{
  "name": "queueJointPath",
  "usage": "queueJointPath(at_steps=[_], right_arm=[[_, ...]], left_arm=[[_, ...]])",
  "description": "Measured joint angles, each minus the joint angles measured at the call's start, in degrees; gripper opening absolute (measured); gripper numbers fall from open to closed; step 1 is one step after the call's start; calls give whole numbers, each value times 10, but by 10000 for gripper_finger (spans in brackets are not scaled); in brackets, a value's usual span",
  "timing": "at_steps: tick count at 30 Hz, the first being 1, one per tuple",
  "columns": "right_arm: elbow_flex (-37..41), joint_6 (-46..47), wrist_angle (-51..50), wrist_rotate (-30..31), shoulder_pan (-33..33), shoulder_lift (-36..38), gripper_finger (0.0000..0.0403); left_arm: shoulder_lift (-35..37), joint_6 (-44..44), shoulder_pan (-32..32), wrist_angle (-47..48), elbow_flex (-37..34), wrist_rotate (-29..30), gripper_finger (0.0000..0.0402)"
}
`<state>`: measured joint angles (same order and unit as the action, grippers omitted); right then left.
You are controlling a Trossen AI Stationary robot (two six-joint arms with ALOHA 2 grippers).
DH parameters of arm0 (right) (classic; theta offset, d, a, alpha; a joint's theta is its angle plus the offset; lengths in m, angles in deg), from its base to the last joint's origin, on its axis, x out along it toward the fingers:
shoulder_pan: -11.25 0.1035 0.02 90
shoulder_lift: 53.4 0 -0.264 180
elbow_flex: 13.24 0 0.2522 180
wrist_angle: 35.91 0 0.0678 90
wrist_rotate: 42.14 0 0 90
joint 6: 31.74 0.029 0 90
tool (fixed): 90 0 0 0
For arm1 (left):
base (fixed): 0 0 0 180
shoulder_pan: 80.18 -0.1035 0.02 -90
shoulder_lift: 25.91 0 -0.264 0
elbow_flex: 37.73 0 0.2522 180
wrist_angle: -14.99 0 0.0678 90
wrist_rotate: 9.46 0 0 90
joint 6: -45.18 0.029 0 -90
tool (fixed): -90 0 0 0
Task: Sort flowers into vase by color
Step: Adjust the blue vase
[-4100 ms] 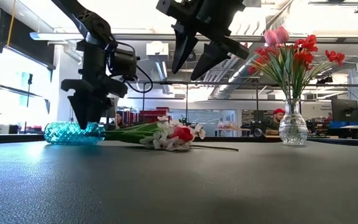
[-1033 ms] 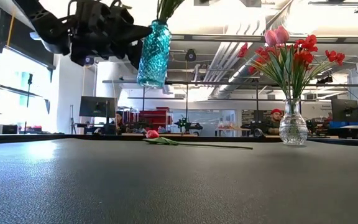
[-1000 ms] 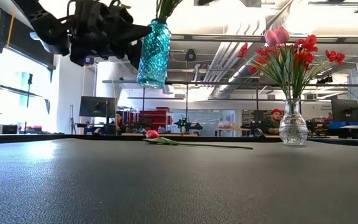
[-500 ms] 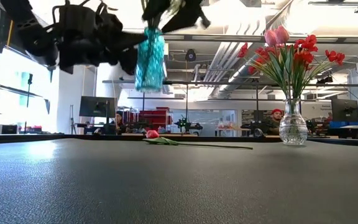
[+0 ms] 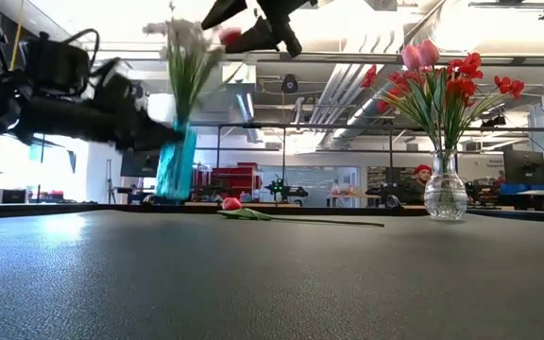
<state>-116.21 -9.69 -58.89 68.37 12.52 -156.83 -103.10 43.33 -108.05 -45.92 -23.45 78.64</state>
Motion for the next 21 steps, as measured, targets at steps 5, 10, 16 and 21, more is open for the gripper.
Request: queueJointPath(at_steps=[5, 10, 16, 21], right_arm=[[0, 4, 1, -6, 0, -2, 244], [0, 4, 0, -15, -2, -4, 244], [0, -16, -2, -17, -2, -4, 244], [0, -28, -2, -26, -2, -4, 244]], left_arm=[[-4, 29, -3, 36, 0, 100, 210], [-6, 14, -18, 38, 0, 183, 214], [-8, -74, -52, 46, 1, 272, 219], [-8, -130, -69, 55, 0, 314, 220]])
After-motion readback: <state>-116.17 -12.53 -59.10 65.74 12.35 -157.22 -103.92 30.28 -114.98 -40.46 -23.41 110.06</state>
